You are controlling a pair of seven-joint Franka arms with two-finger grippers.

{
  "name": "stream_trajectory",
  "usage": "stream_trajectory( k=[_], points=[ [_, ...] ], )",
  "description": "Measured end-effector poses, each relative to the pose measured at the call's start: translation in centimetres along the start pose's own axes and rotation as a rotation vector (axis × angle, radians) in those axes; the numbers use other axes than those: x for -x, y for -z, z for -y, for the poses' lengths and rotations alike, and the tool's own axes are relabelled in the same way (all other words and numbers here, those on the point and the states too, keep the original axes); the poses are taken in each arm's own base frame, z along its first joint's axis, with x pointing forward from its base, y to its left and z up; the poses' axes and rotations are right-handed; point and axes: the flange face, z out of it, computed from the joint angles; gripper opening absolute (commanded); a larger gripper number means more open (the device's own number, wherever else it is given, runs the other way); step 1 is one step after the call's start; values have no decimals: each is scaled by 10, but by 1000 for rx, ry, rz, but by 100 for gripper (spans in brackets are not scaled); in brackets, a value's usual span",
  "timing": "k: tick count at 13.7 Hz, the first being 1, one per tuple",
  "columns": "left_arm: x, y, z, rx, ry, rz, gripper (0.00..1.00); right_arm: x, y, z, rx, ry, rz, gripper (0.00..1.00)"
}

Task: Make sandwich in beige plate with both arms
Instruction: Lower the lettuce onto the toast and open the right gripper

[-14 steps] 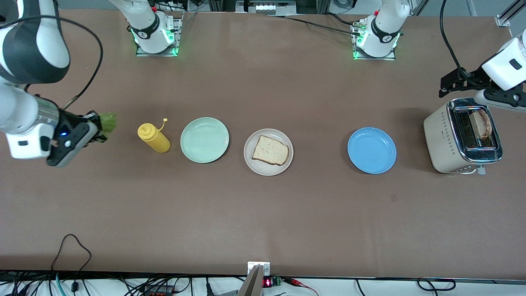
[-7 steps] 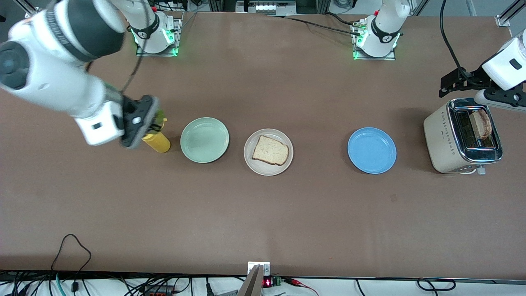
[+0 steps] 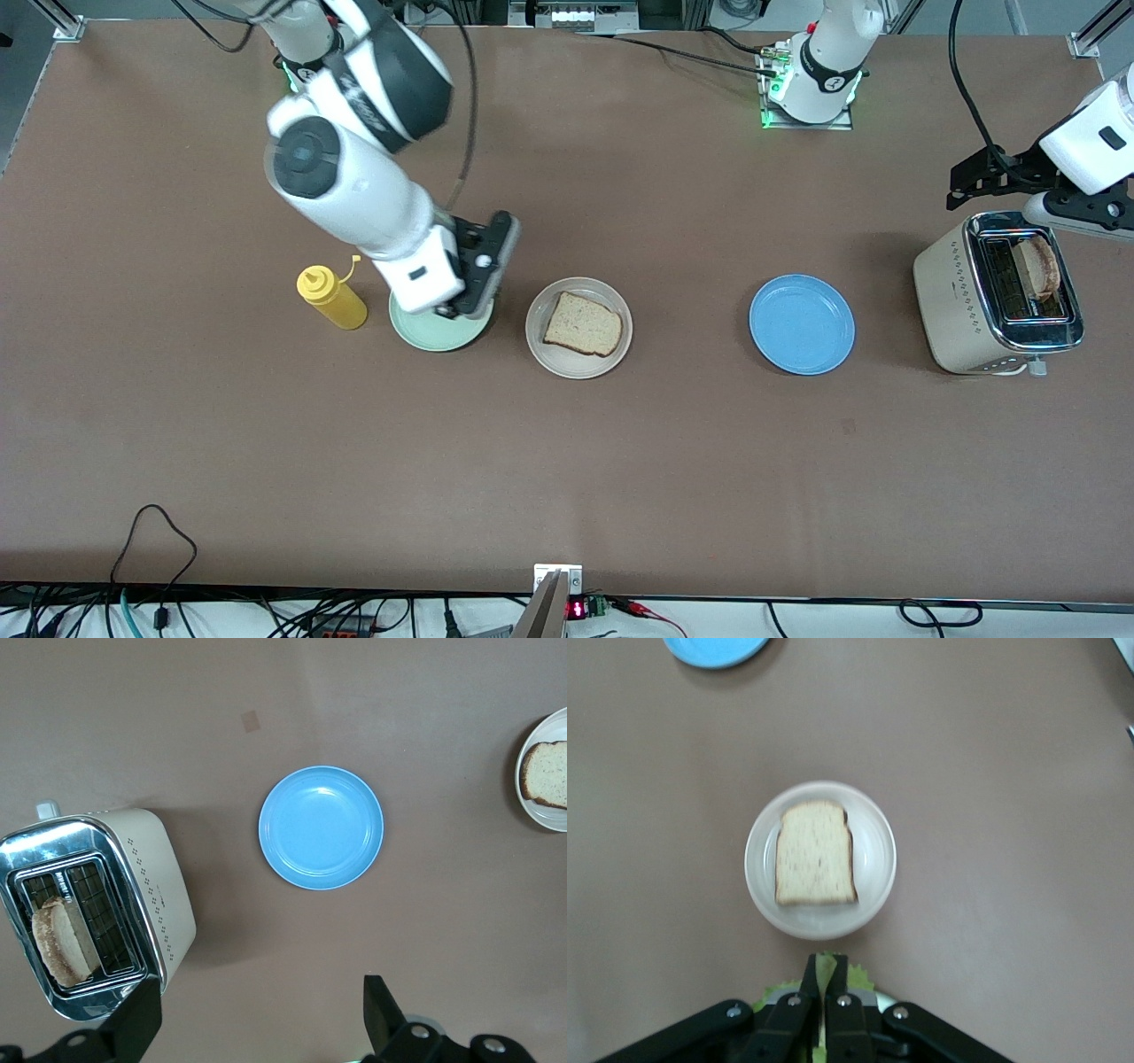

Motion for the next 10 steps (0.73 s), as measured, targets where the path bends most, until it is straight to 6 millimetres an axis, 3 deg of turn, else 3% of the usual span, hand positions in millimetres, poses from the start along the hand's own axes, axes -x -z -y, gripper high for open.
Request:
stream_trajectory(
  k=[4,10],
  points=[
    [0,0,0,0,0,0,100,-17,-67,5,6,10,-51,0],
    [0,0,0,0,1,0,100,-31,-133,16,31,-8,-131,0]
  ],
)
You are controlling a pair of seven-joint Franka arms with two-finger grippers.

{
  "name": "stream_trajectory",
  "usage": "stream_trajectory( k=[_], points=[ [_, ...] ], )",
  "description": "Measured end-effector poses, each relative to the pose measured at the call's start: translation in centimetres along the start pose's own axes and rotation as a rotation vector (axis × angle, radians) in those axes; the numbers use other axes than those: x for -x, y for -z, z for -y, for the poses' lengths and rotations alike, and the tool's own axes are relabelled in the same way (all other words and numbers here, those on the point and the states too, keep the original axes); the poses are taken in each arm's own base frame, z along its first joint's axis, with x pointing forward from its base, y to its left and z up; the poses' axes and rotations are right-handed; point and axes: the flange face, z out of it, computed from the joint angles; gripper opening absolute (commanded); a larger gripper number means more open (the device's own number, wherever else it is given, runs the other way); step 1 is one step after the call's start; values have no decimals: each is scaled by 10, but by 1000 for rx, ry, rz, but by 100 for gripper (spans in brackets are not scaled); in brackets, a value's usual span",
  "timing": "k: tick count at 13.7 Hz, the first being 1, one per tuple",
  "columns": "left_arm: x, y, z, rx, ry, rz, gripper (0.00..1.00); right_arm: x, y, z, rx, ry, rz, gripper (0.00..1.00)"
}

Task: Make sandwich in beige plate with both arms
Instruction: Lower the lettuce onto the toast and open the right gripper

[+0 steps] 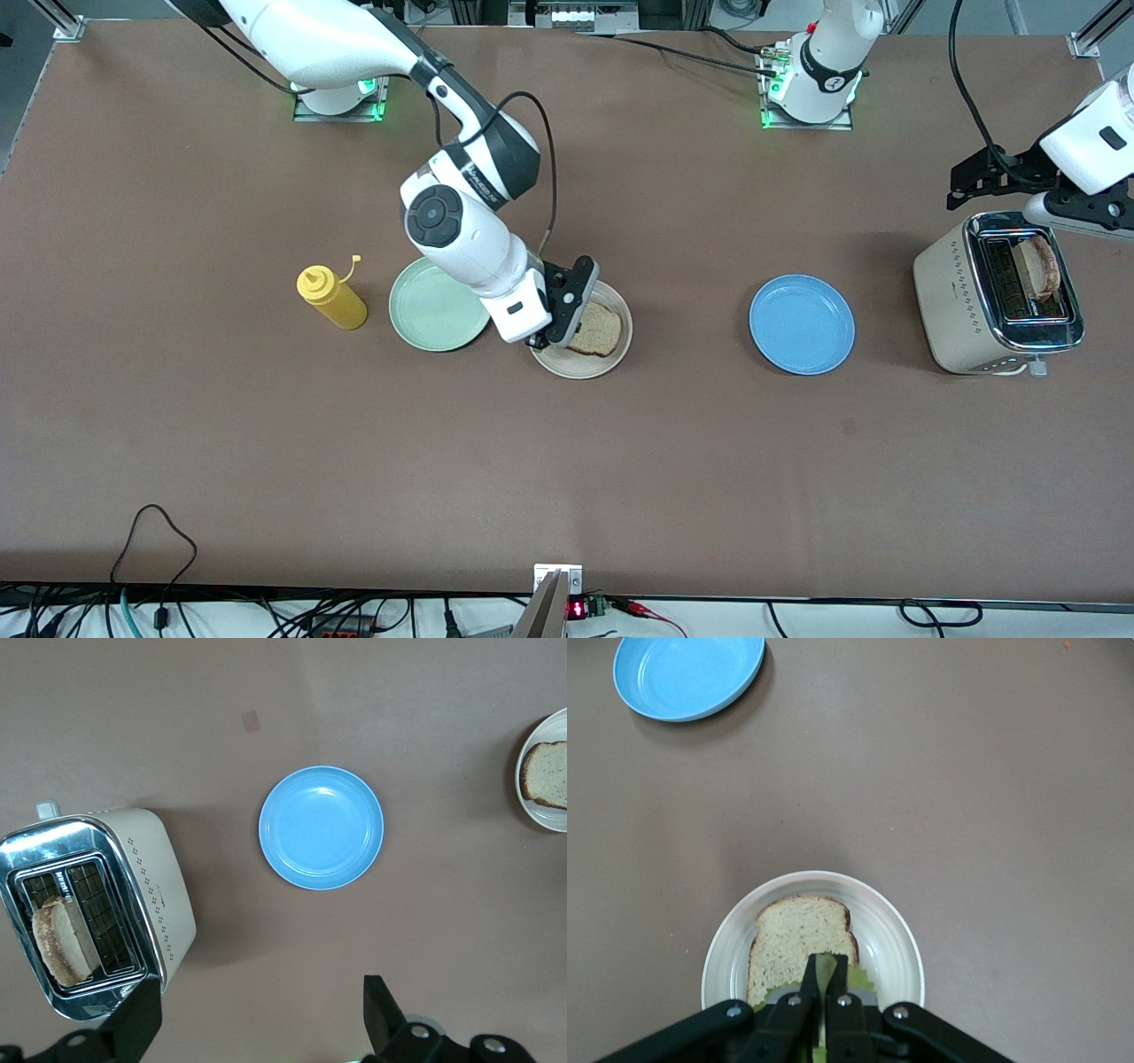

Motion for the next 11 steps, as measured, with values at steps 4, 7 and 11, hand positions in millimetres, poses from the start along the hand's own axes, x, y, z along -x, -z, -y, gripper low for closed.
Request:
stream_trajectory(
  k=[4,7,11],
  points=[
    [0,0,0,0,0,0,100,9,-36,-1,14,-12,-30,0],
    [0,0,0,0,1,0,100,12,-58,6,19,-10,-47,0],
    [0,0,0,0,2,0,100,13,-81,16,40,-19,-87,24]
  ],
)
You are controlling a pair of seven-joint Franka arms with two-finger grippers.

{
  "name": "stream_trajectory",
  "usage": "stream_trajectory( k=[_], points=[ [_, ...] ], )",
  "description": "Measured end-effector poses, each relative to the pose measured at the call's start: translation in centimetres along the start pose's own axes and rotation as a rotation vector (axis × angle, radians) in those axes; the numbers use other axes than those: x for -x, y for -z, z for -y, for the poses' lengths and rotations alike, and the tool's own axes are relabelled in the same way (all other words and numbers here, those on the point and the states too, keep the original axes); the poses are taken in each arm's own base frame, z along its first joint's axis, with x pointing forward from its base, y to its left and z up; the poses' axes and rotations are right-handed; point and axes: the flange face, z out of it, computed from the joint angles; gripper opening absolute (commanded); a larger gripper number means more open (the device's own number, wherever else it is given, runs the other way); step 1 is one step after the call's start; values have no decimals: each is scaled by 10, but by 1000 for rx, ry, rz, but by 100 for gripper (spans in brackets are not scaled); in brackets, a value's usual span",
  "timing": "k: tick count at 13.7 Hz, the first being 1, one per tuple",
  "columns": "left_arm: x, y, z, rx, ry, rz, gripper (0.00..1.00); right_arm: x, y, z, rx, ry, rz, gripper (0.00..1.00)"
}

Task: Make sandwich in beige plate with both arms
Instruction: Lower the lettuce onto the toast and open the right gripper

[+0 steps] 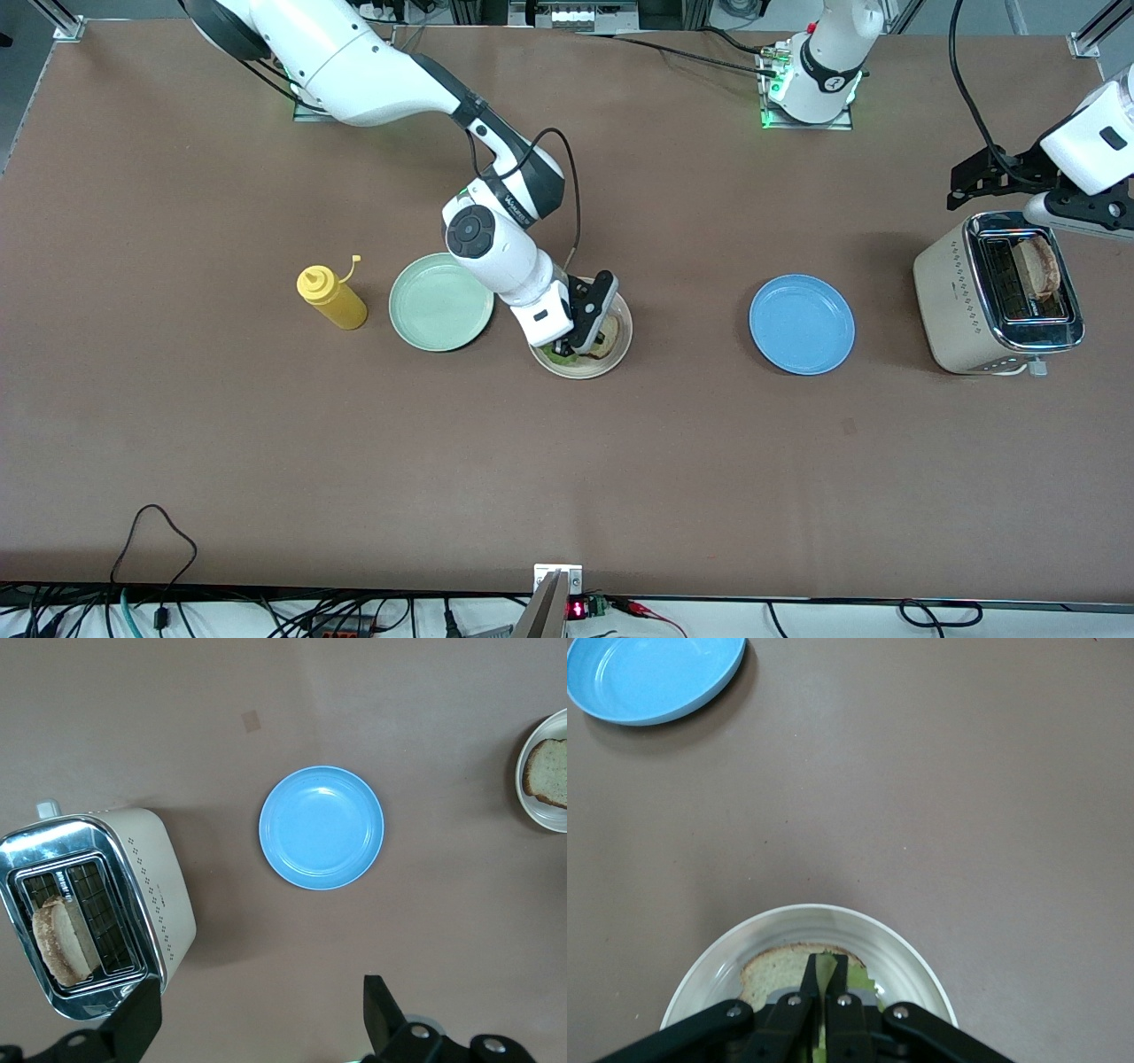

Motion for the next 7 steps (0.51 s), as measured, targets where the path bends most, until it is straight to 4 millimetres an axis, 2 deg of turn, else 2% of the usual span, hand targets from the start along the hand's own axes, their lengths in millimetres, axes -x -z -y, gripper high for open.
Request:
stream_trajectory(
  k=[1,3,7],
  points=[
    [0,0,0,0,0,0,100,2,-5,2,4,-6,-3,99],
    [0,0,0,0,0,0,100,3,-10,5,8,-17,-6,100],
    [0,-2,0,1,1,6,100,3,-6,-2,12,-31,6,100]
  ],
)
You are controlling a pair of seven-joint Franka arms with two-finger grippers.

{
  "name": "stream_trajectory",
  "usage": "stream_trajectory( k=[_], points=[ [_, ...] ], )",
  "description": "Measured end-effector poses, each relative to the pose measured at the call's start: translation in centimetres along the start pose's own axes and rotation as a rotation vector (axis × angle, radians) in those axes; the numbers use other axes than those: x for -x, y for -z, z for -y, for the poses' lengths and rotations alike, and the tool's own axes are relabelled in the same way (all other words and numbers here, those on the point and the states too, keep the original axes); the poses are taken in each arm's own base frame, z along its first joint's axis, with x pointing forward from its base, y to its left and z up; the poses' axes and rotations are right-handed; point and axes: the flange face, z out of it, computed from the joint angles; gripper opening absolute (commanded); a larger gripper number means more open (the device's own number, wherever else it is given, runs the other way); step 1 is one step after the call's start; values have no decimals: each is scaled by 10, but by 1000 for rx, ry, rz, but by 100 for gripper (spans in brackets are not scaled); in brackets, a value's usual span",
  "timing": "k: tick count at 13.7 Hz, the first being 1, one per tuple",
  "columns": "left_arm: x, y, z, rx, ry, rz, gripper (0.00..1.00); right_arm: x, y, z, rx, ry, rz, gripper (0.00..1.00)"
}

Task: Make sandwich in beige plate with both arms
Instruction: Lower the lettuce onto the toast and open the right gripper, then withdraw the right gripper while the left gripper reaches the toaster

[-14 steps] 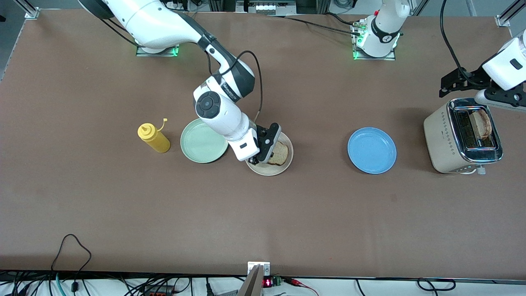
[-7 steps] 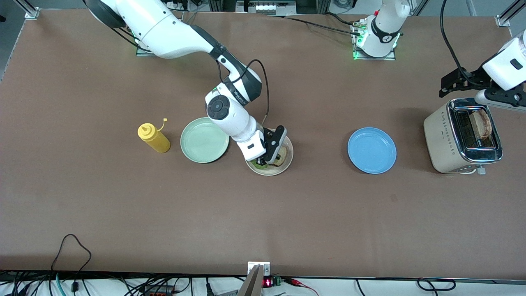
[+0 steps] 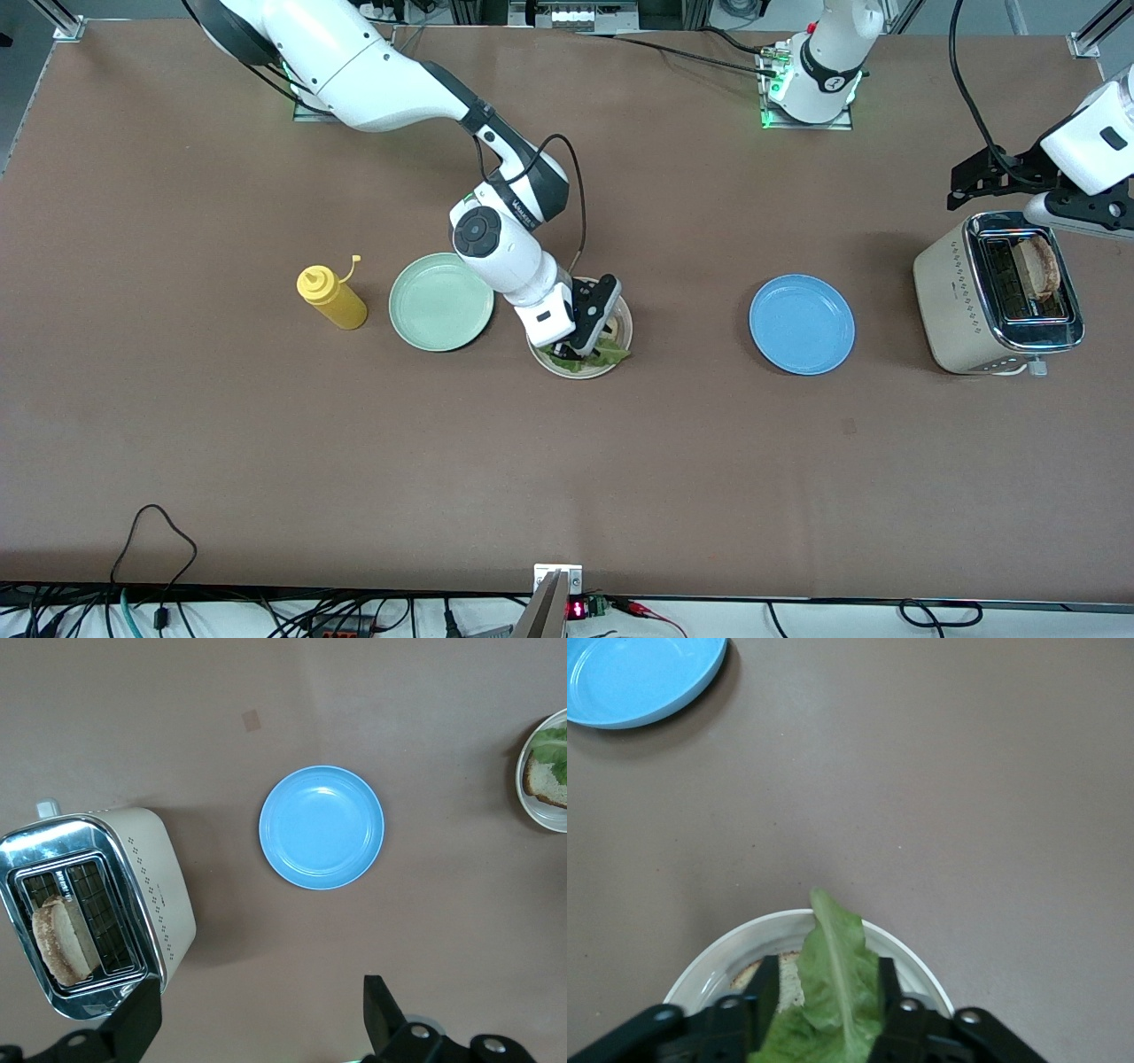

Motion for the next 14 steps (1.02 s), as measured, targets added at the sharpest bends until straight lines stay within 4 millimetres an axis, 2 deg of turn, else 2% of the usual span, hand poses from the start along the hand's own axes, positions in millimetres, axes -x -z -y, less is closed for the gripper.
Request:
stream_trajectory(
  k=[2,4,6,8,11,14],
  points=[
    [-1,-5,1,3,2,18,100,-3,14,-5,-21,-26,60,100],
    [-1,-12,5,10,12,50,100,-13,45,-14,-21,-47,101,100],
    [-4,-28,21,22,40,94,100,-23,81,-22,-9,-88,122,100],
    [-12,-51,51,26,86,137,100,-26,114,-28,-2,-134,168,100],
    [-22,-84,109,-113,86,213,100,-20,172,-49,26,-202,243,100],
    [-31,-111,141,-186,73,229,100,-8,230,-75,49,-305,279,100]
  ],
)
